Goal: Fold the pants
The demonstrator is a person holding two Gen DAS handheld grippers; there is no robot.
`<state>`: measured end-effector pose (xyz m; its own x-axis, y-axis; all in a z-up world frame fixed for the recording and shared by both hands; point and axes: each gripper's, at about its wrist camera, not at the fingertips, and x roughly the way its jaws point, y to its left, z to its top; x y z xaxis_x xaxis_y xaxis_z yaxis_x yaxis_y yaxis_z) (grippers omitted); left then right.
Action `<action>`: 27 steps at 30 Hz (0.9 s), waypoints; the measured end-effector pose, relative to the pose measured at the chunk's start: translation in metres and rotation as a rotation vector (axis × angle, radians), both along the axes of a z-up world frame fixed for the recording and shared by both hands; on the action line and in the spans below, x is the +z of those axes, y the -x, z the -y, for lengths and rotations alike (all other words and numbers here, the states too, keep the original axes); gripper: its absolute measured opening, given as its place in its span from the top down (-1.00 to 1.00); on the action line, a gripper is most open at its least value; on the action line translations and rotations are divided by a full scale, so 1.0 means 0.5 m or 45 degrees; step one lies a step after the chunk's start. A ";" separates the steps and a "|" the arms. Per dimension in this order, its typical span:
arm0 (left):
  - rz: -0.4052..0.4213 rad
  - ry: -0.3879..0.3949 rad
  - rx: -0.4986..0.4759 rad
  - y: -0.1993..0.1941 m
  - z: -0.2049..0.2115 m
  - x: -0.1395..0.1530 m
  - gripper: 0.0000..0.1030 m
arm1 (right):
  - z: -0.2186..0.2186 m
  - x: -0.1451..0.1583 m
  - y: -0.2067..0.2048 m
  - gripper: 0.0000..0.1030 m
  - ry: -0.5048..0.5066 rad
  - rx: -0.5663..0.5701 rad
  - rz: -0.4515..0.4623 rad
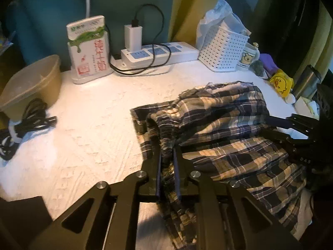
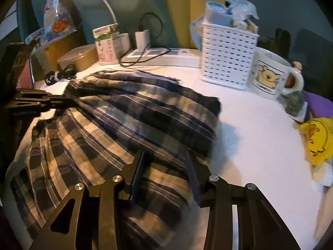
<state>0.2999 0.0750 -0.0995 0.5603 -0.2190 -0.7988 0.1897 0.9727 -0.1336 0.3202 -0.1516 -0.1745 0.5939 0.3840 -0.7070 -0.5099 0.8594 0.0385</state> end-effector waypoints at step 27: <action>-0.047 -0.005 -0.109 0.143 0.102 -0.044 0.43 | 0.020 -0.028 0.215 0.19 0.004 0.203 -0.039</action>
<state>0.2283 0.0240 -0.1214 0.5101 -0.2617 -0.8193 0.2670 0.9537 -0.1384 0.2128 -0.1615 -0.1887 0.5040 0.4690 -0.7253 -0.6382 0.7680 0.0532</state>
